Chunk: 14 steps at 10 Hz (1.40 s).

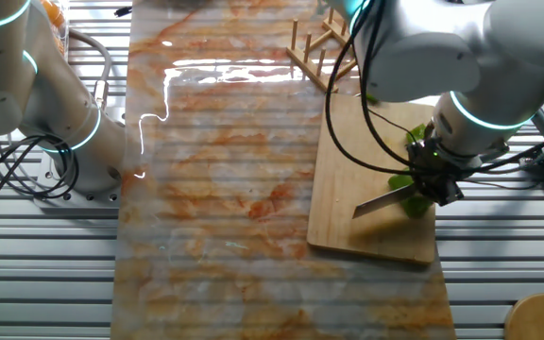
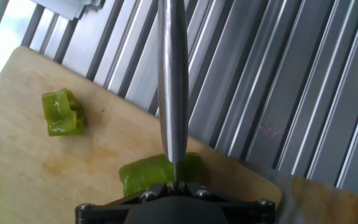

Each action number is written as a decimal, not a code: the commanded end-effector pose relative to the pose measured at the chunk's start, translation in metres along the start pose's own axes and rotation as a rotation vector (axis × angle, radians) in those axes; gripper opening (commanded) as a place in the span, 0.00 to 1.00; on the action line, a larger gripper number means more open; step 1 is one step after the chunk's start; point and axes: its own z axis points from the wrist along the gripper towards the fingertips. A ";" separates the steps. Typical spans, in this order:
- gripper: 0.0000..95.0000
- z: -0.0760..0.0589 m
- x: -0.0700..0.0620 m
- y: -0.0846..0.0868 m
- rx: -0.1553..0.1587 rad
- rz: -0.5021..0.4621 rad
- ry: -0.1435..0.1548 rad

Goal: Chop the chili peppers

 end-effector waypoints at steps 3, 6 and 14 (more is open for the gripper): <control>0.00 0.010 -0.011 -0.001 -0.026 -0.035 0.013; 0.00 0.019 -0.017 -0.001 -0.031 -0.047 0.018; 0.00 0.024 0.014 0.000 -0.071 -0.071 0.027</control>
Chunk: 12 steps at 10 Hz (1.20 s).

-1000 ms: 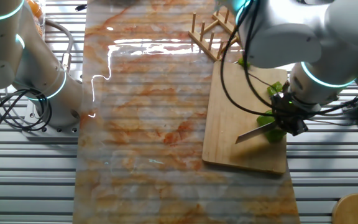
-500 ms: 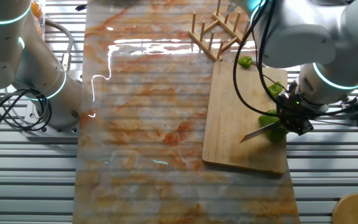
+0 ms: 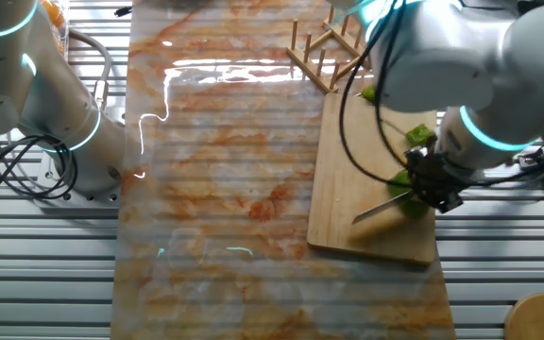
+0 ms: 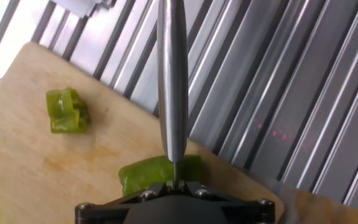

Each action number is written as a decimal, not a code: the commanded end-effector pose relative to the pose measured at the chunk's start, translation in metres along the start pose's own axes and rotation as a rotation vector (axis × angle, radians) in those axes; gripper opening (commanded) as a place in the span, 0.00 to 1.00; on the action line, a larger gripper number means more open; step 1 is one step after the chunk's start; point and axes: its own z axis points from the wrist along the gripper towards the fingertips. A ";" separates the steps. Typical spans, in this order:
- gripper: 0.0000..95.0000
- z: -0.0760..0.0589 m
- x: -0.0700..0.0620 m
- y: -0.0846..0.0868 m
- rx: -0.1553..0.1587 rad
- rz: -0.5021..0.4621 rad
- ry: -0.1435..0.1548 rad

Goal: Chop the chili peppers

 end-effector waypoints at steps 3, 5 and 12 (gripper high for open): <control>0.00 0.034 -0.001 -0.002 -0.012 -0.016 0.023; 0.00 0.040 -0.011 -0.004 -0.037 -0.015 0.021; 0.00 0.035 -0.019 -0.005 -0.050 -0.020 0.052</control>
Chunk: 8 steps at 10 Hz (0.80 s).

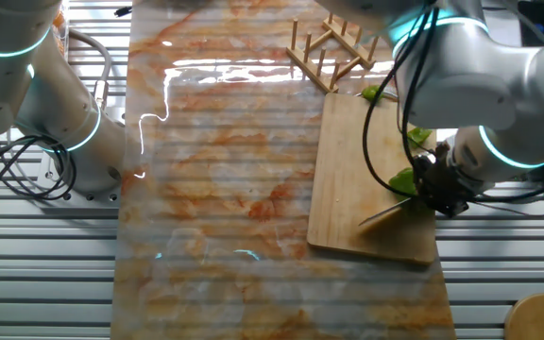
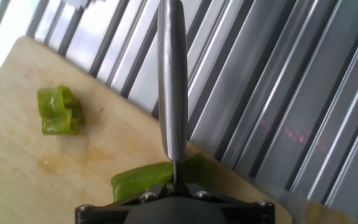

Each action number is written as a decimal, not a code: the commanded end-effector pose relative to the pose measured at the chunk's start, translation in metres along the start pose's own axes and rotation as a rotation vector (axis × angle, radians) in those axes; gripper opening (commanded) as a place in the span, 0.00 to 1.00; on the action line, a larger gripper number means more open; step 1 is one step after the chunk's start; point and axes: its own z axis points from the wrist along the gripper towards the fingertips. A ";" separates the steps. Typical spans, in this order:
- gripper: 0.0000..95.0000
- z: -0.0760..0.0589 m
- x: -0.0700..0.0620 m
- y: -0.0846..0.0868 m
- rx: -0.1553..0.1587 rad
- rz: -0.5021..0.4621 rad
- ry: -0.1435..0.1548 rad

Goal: Chop the chili peppers

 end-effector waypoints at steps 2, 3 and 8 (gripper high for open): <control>0.00 0.017 0.015 0.003 -0.003 -0.006 0.042; 0.00 0.021 0.022 0.005 -0.003 -0.008 0.072; 0.00 0.023 0.024 0.007 0.018 -0.016 0.091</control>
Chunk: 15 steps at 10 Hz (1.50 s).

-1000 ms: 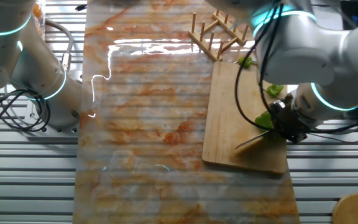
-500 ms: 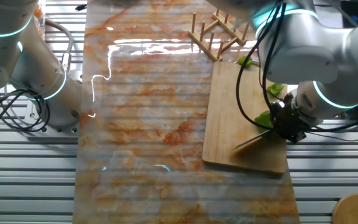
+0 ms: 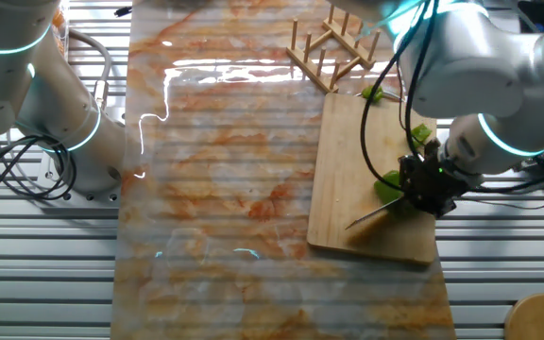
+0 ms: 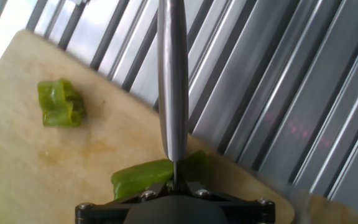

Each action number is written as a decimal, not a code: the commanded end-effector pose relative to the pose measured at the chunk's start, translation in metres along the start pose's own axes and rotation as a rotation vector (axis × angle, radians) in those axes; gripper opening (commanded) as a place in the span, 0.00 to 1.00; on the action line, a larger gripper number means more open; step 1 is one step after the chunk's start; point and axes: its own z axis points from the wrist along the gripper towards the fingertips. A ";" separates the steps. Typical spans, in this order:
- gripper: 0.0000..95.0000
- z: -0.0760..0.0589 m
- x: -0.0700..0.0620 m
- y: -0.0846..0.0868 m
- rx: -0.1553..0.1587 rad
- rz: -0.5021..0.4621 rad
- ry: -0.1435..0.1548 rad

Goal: Chop the chili peppers

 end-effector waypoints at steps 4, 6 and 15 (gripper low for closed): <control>0.00 0.017 -0.023 -0.001 0.009 0.016 -0.095; 0.00 0.012 -0.021 0.001 0.007 0.005 -0.101; 0.00 0.041 -0.004 0.007 0.025 -0.008 -0.115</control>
